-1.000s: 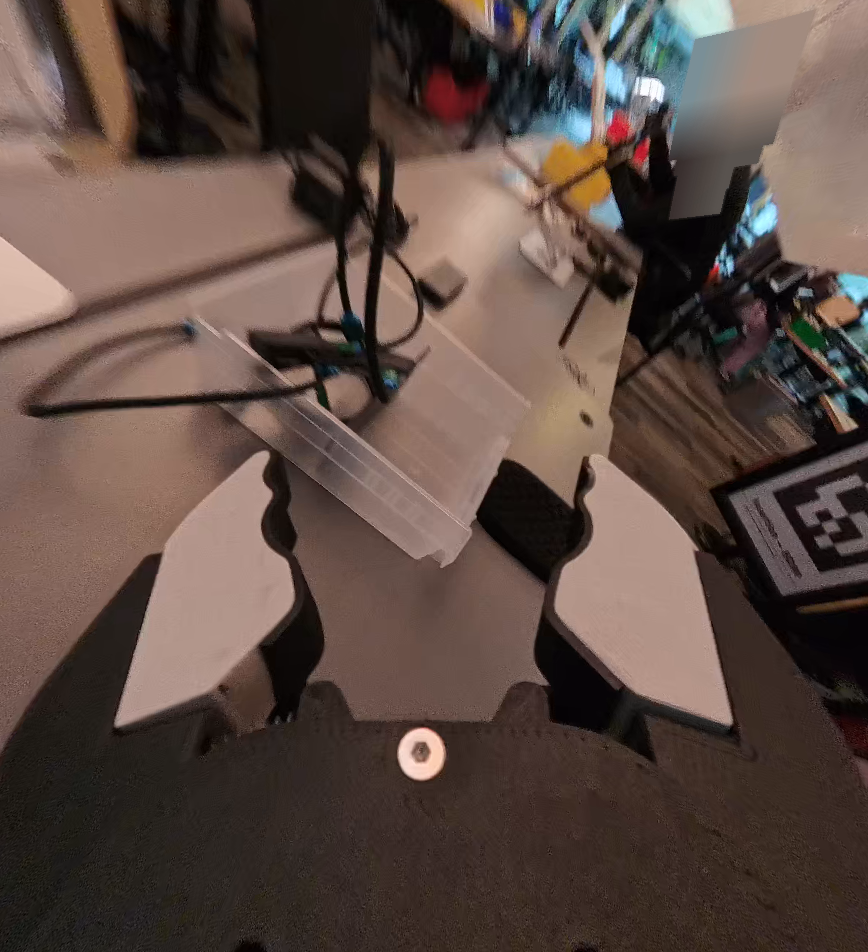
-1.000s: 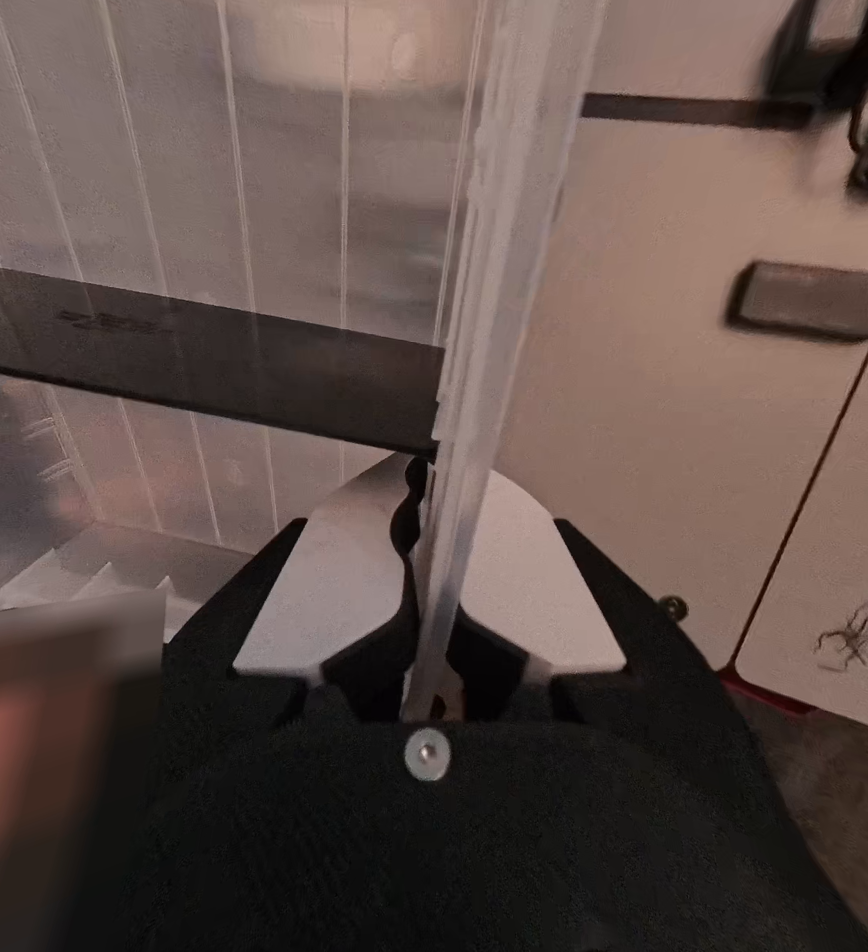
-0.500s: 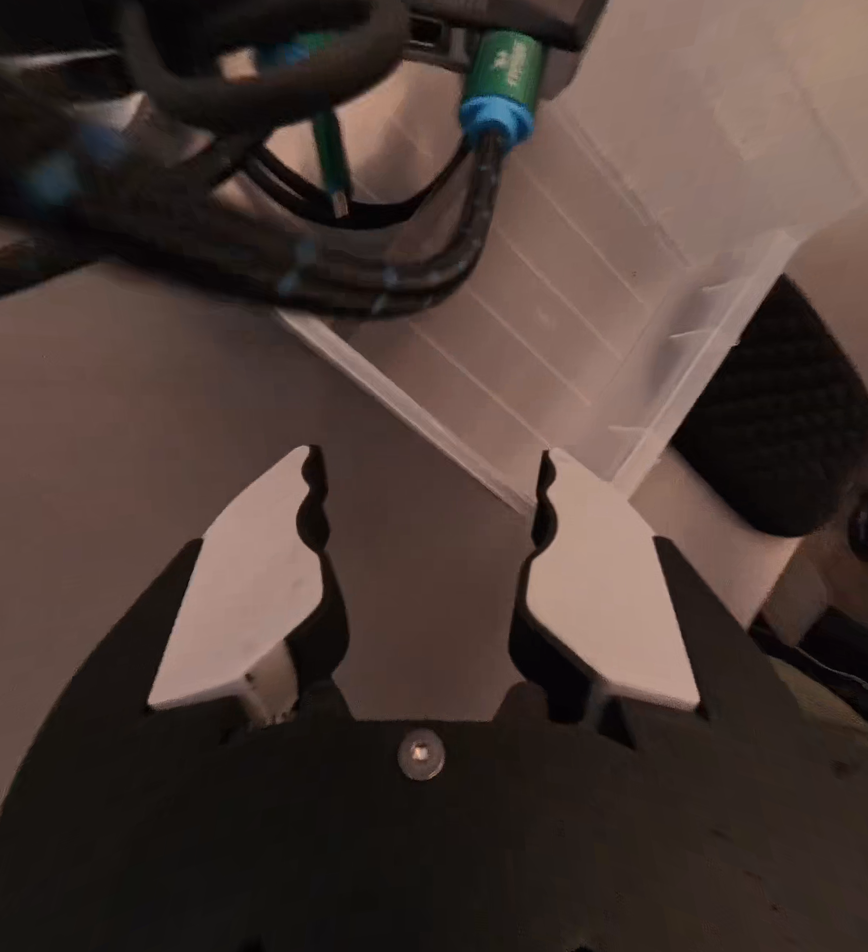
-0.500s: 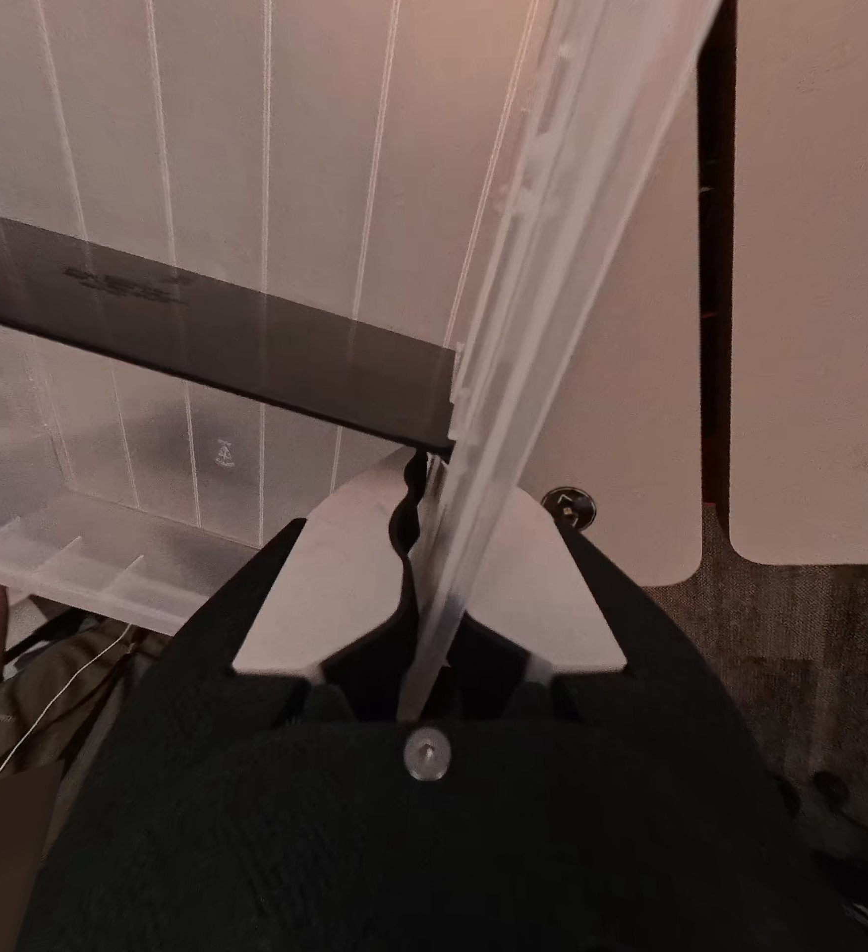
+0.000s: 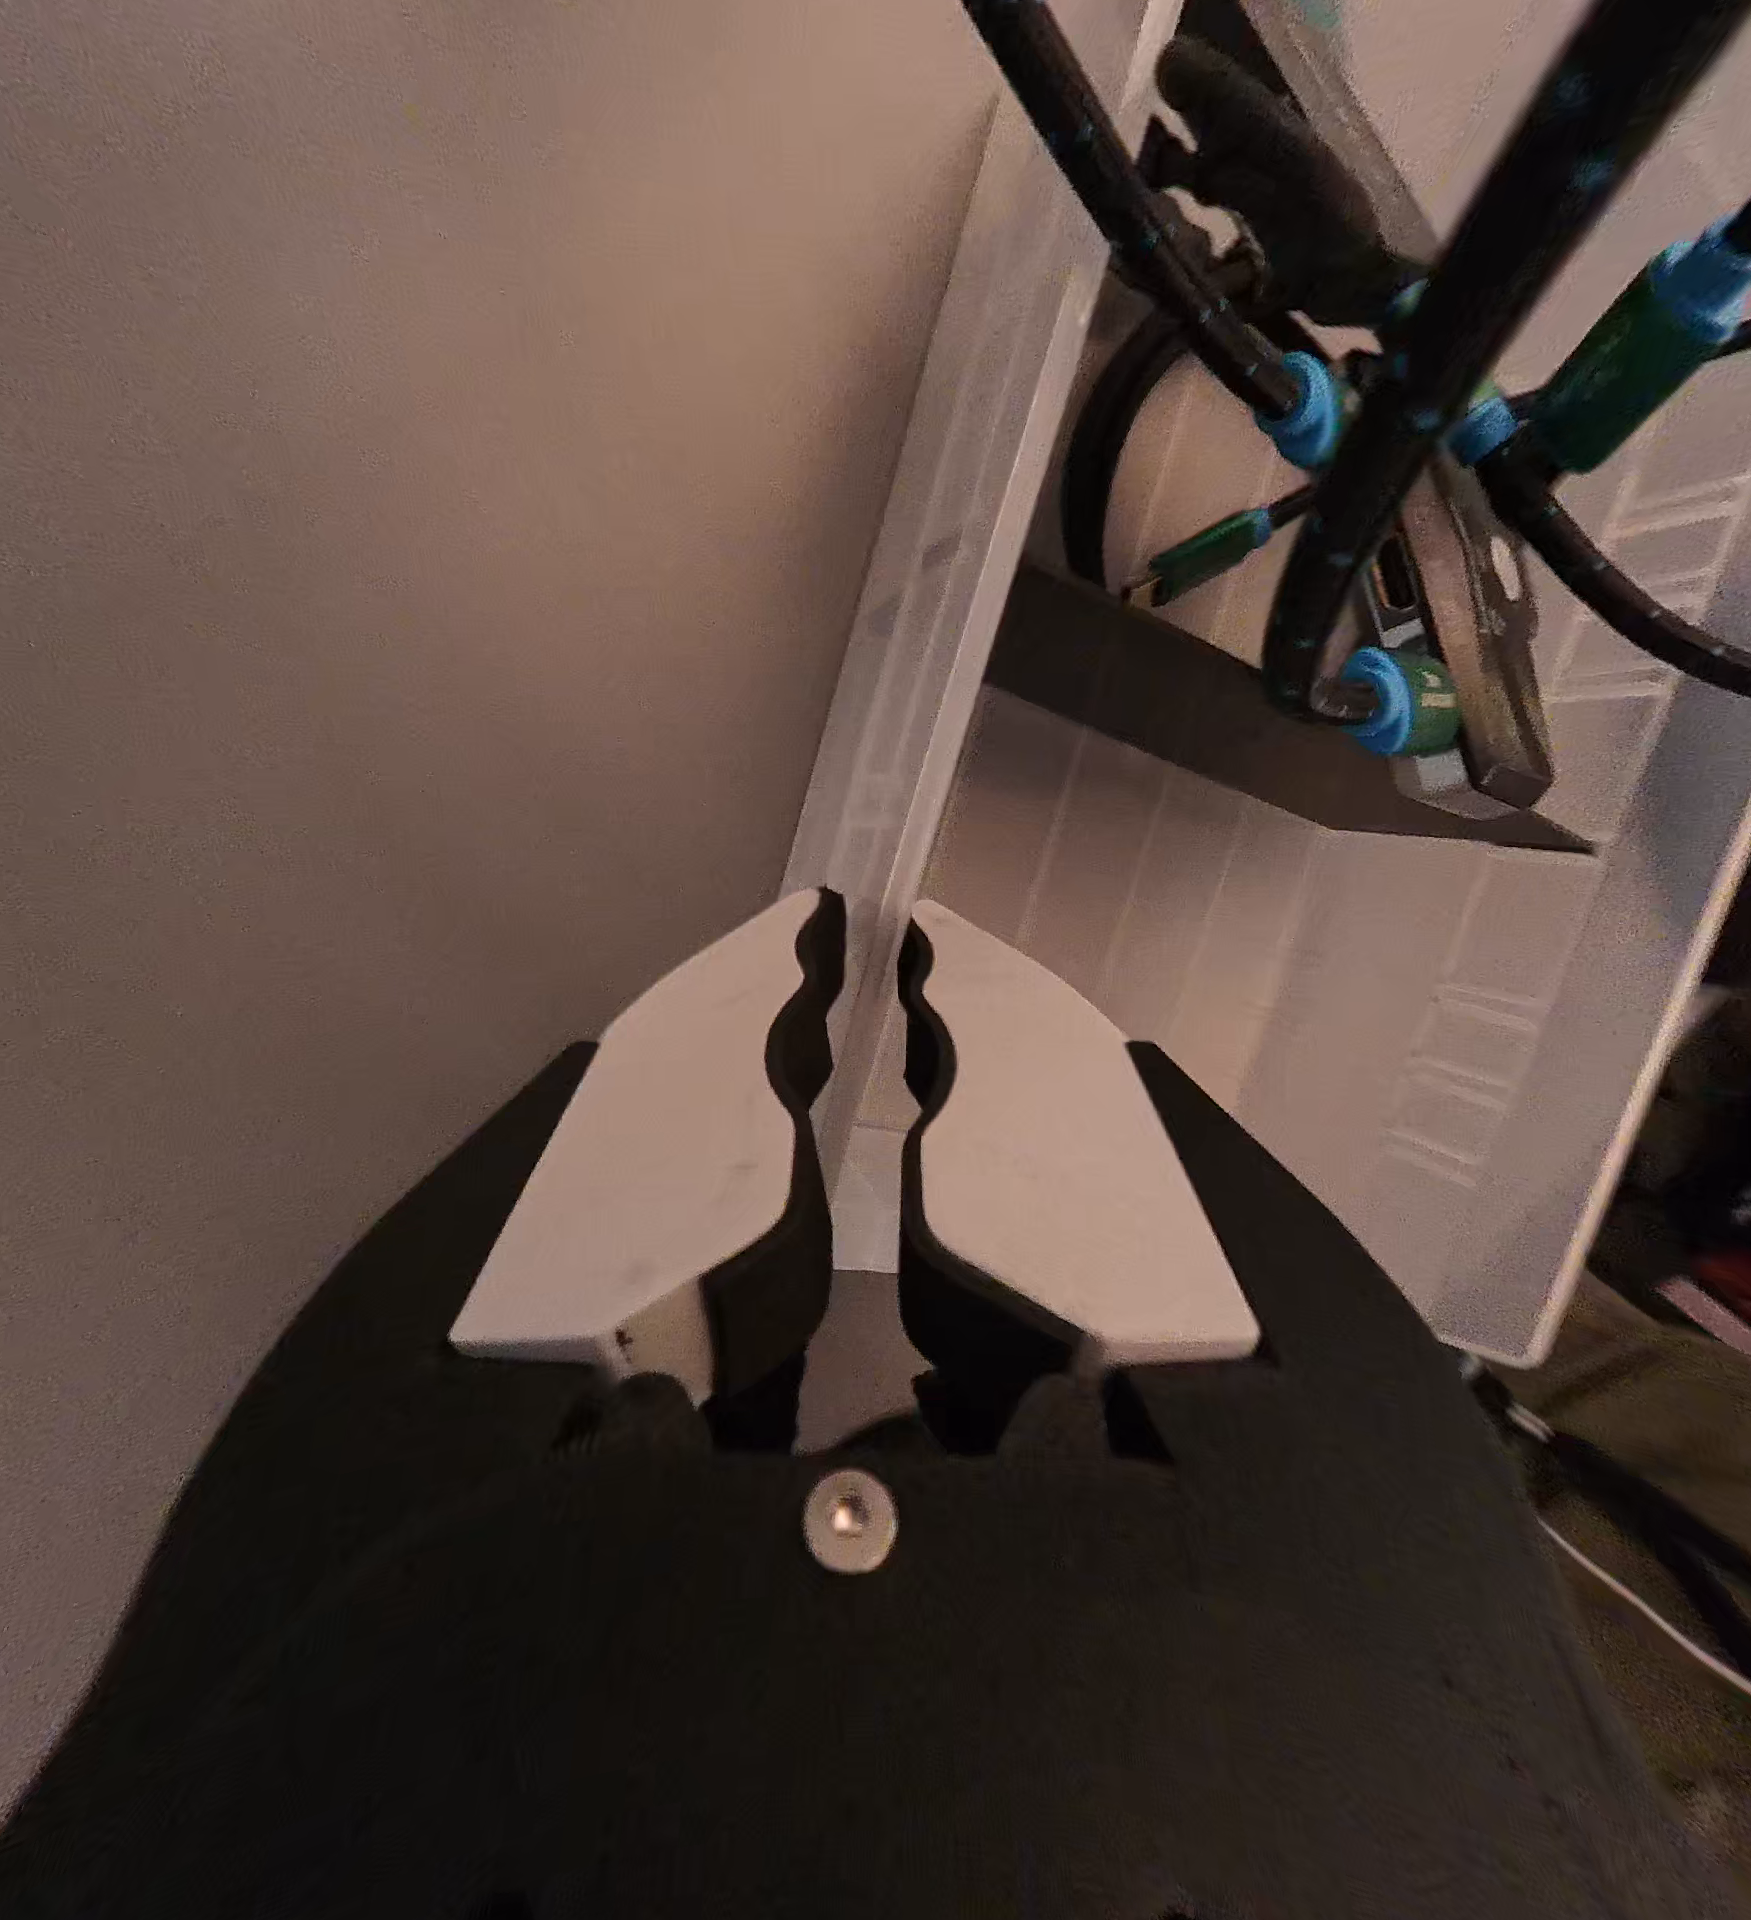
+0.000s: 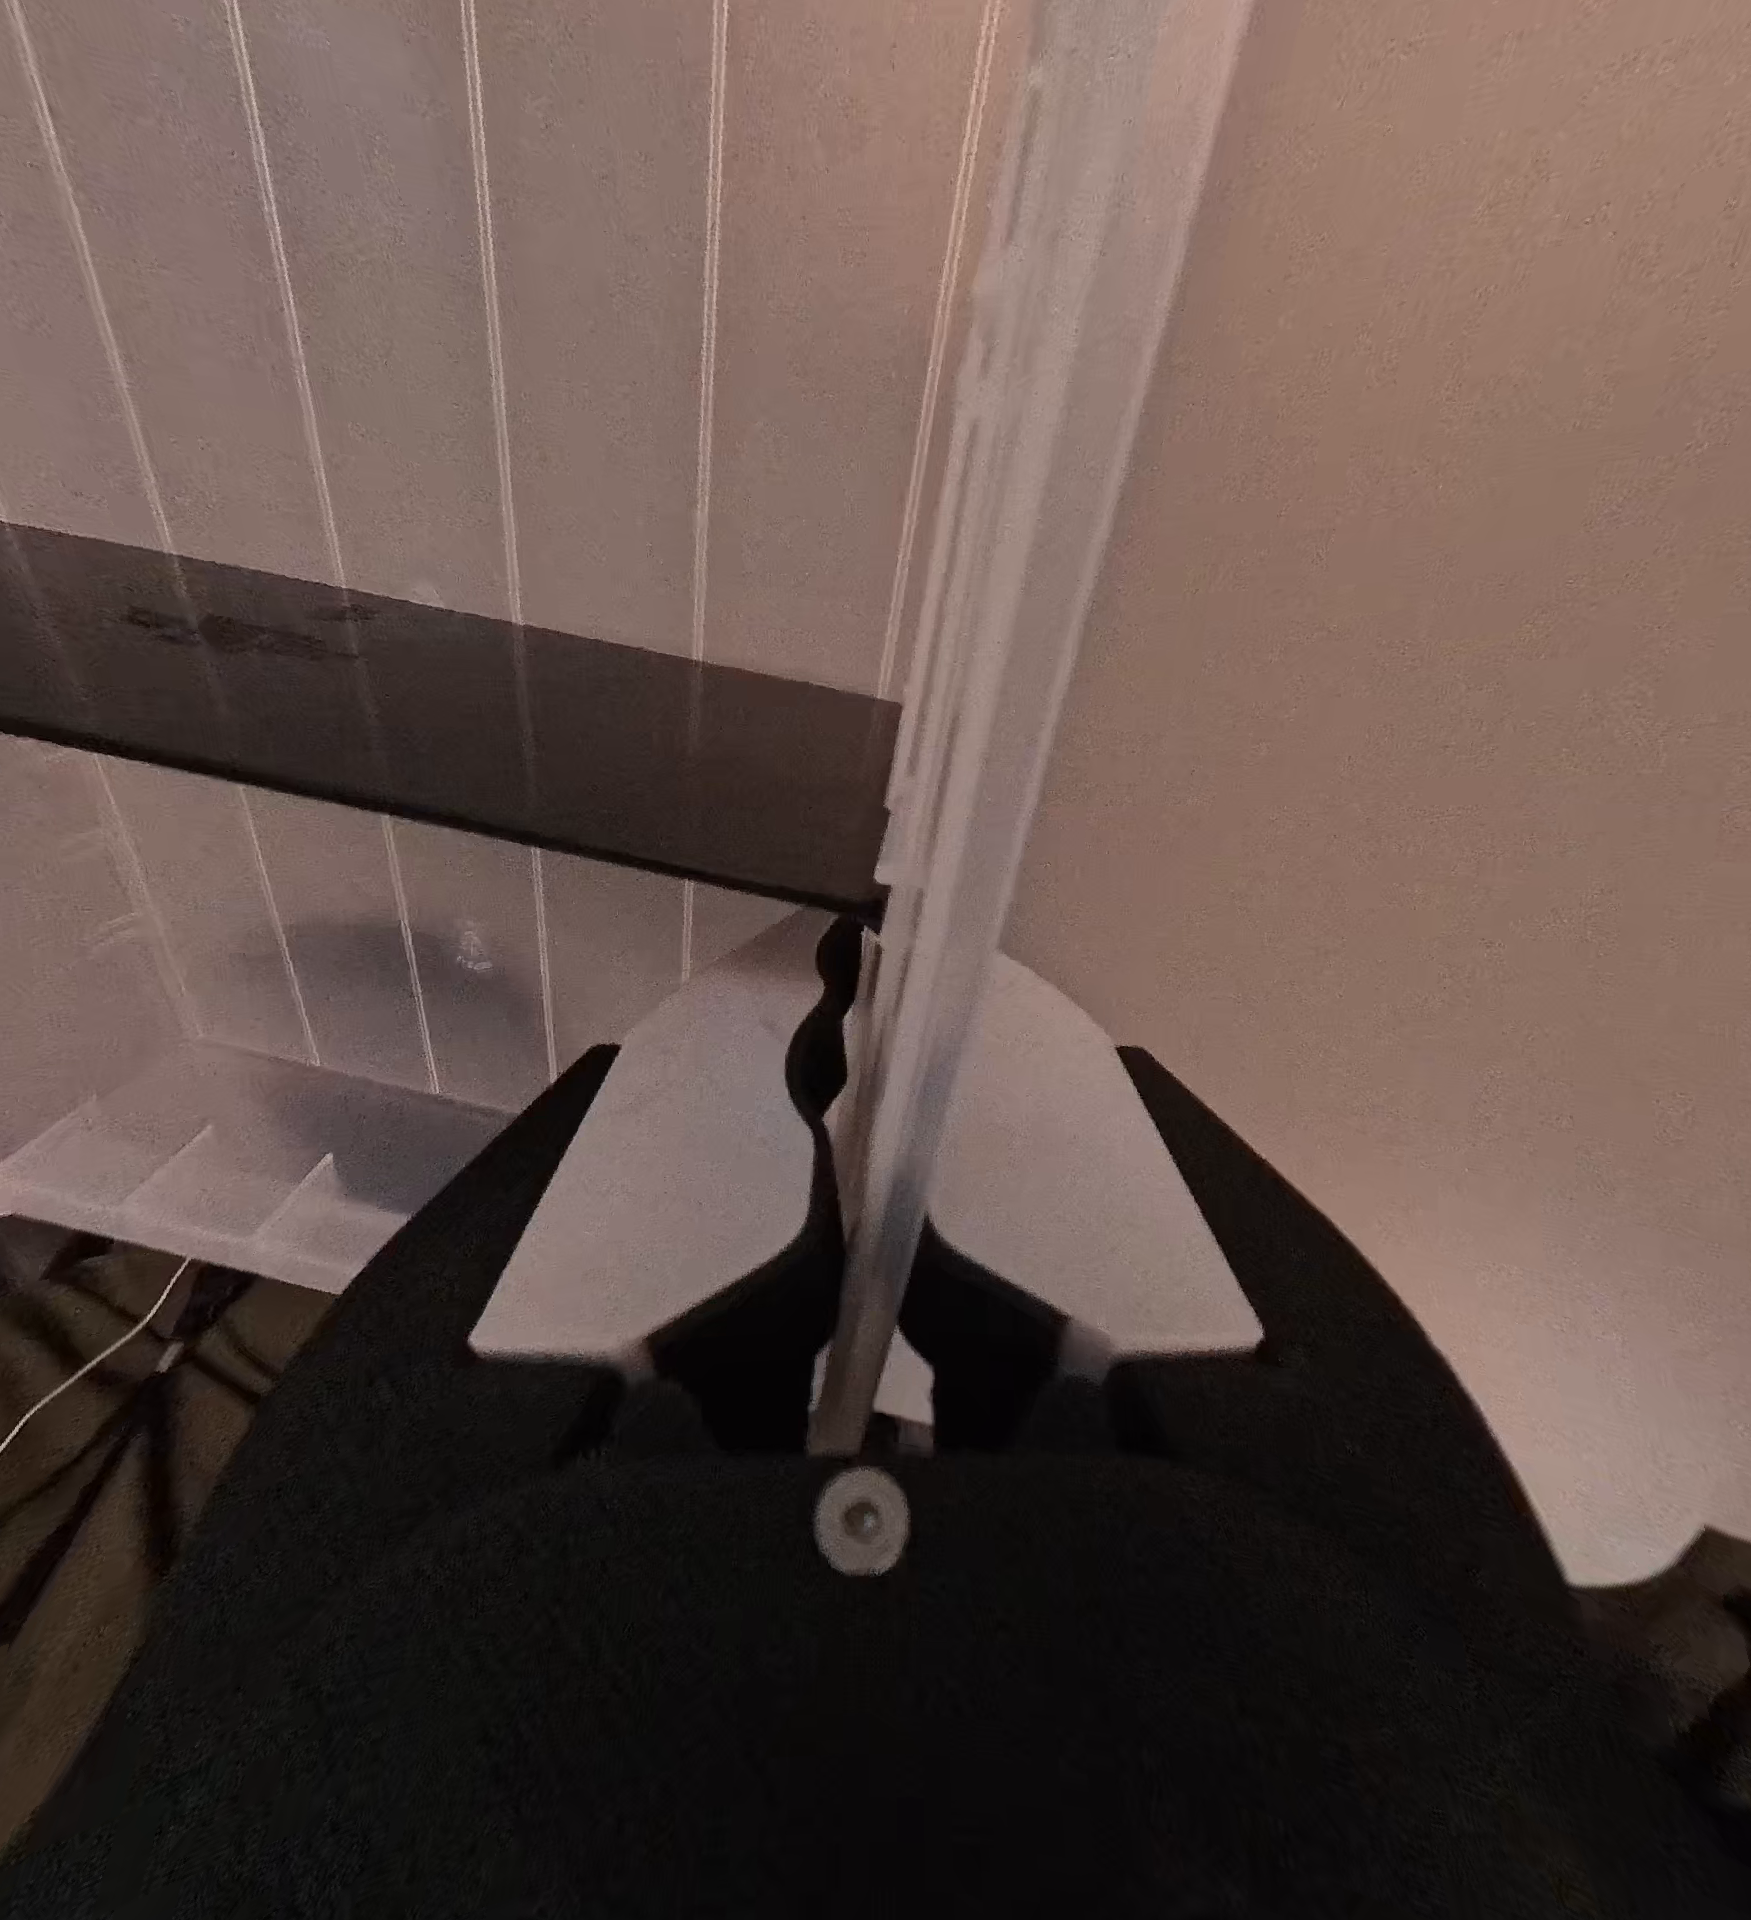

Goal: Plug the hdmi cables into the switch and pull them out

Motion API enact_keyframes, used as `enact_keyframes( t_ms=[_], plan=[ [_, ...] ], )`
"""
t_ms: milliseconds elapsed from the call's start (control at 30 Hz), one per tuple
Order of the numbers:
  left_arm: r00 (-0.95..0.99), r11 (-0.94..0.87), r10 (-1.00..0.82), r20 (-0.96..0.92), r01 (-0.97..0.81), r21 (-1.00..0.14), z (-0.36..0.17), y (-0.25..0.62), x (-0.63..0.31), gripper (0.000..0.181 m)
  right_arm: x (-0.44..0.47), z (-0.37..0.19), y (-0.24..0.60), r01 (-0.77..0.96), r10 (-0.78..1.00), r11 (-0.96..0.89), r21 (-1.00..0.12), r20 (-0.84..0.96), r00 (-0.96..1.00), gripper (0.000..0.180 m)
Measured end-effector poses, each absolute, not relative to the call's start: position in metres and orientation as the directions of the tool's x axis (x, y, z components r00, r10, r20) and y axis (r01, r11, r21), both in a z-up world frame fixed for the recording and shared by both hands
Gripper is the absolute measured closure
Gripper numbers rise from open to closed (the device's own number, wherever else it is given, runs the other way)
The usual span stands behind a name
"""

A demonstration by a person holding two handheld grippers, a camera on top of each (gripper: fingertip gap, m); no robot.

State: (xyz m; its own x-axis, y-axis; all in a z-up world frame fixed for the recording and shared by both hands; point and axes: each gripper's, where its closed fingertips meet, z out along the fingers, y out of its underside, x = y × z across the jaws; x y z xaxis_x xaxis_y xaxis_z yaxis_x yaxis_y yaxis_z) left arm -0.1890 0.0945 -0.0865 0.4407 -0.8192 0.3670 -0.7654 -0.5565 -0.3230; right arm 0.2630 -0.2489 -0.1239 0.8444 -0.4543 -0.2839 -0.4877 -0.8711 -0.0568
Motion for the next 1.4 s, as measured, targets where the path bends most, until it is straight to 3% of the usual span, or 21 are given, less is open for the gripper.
enact_keyframes(
  t_ms=[367, 900, 1100, 1400],
  plan=[
    [0.714, -0.847, -0.531, 0.455, -0.452, -0.279, -0.084, 0.149, -0.338, 0.169, 0.252, -0.148, -0.177, -0.423, -0.416, -0.906, -0.008, -0.156, 0.896, 0.176],
    [0.797, -0.938, -0.258, 0.546, -0.070, -0.341, -0.083, 0.181, -0.435, 0.166, 0.247, -0.147, -0.168, -0.326, -0.322, -0.945, 0.005, -0.164, 0.932, 0.175],
    [0.803, -0.942, -0.212, 0.558, -0.017, -0.335, -0.083, 0.182, -0.441, 0.166, 0.257, -0.146, -0.166, -0.259, -0.261, -0.965, 0.031, -0.155, 0.953, 0.175],
    [0.816, -0.942, -0.215, 0.537, -0.027, -0.335, -0.083, 0.183, -0.442, 0.166, 0.268, -0.148, -0.180, -0.292, -0.299, -0.954, 0.068, -0.134, 0.945, 0.176]
  ],
)
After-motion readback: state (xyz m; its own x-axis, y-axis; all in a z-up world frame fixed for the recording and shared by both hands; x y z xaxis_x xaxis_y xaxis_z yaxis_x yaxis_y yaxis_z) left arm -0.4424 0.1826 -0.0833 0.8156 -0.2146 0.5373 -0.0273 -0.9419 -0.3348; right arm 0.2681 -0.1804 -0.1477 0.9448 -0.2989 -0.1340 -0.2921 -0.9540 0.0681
